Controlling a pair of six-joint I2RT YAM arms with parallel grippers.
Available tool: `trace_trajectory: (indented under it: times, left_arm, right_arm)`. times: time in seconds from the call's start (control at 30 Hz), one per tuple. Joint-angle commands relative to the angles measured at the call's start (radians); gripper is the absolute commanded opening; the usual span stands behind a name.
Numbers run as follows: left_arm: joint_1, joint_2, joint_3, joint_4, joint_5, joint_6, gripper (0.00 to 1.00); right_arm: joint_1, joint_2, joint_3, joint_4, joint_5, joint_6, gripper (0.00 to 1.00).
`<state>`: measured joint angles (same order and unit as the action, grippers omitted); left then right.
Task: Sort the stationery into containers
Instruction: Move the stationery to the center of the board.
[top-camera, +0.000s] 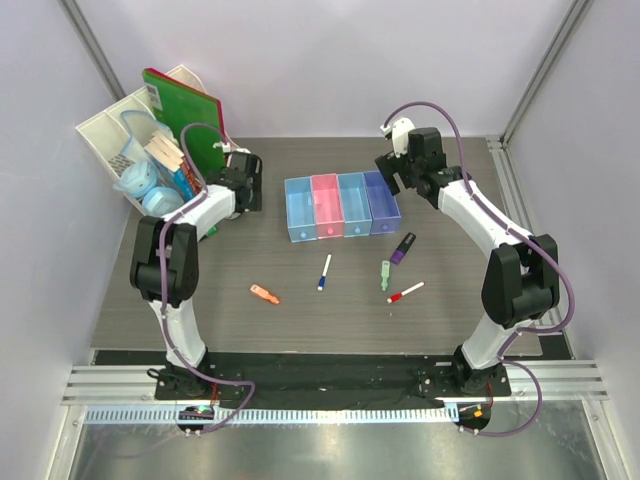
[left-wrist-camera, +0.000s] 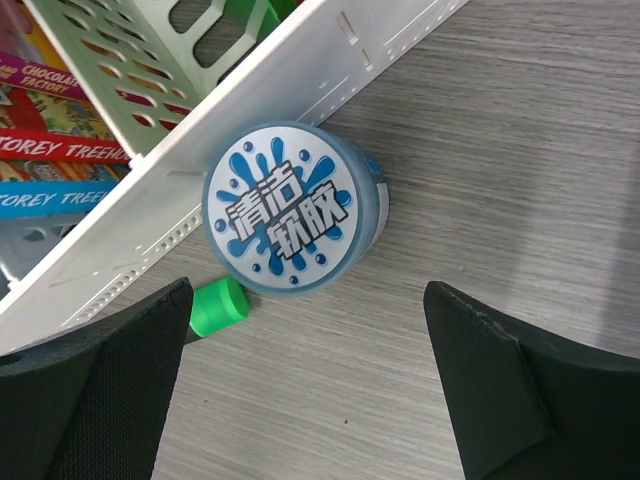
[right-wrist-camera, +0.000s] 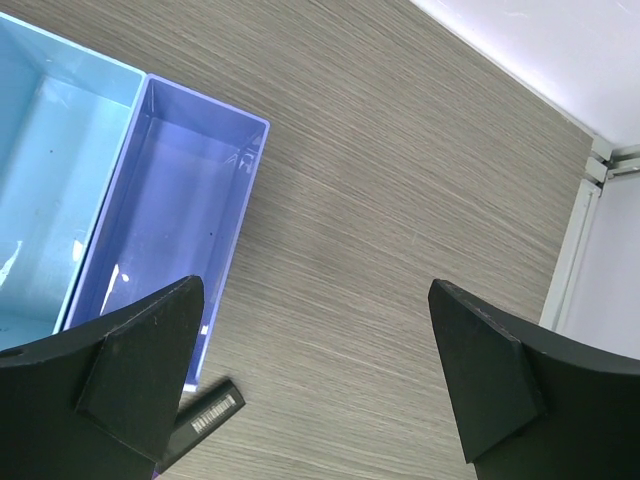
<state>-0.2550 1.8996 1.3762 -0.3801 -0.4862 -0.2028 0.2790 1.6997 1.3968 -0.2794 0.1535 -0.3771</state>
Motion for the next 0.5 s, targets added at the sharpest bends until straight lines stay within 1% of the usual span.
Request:
trace_trajectory:
  times: [0.0, 0.17, 0.47]
  left_arm:
    - [-0.001, 0.038, 0.05, 0.026, -0.035, -0.026, 0.97]
    - [0.002, 0.075, 0.073, 0.026, -0.052, -0.032, 0.97]
    - [0.003, 0.096, 0.078, 0.09, -0.092, 0.0, 0.98]
  right_arm:
    - [-0.001, -0.06, 0.008, -0.001, -0.026, 0.026, 1.0]
    - [-0.001, -0.067, -0.001, -0.004, -0.031, 0.024, 1.0]
    - [-0.001, -0.071, -0.009, -0.018, -0.06, 0.04, 1.0]
